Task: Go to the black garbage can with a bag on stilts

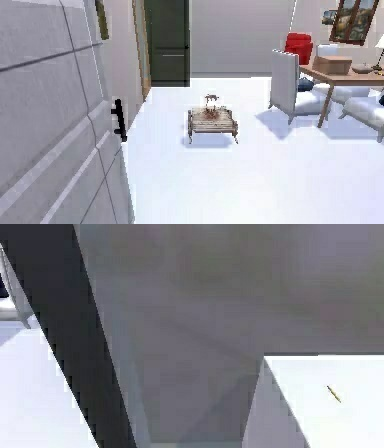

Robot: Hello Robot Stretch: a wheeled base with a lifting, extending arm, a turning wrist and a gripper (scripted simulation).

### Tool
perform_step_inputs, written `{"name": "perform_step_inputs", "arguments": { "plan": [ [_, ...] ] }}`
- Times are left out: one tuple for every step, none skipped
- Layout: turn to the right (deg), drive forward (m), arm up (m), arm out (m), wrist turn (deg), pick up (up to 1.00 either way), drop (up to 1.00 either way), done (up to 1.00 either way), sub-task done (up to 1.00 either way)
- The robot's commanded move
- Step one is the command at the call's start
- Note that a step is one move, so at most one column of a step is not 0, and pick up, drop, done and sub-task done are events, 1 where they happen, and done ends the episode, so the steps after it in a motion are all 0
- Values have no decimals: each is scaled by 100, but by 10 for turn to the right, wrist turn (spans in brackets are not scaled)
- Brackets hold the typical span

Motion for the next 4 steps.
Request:
{"name": "perform_step_inputs", "arguments": {
  "plan": [
    [0, 100, 0, 0, 0, 0, 0, 0, 0],
    [-60, 0, 0, 0, 0, 0, 0, 0, 0],
    [0, 25, 0, 0, 0, 0, 0, 0, 0],
    [-210, 0, 0, 0, 0, 0, 0, 0, 0]
  ]
}}
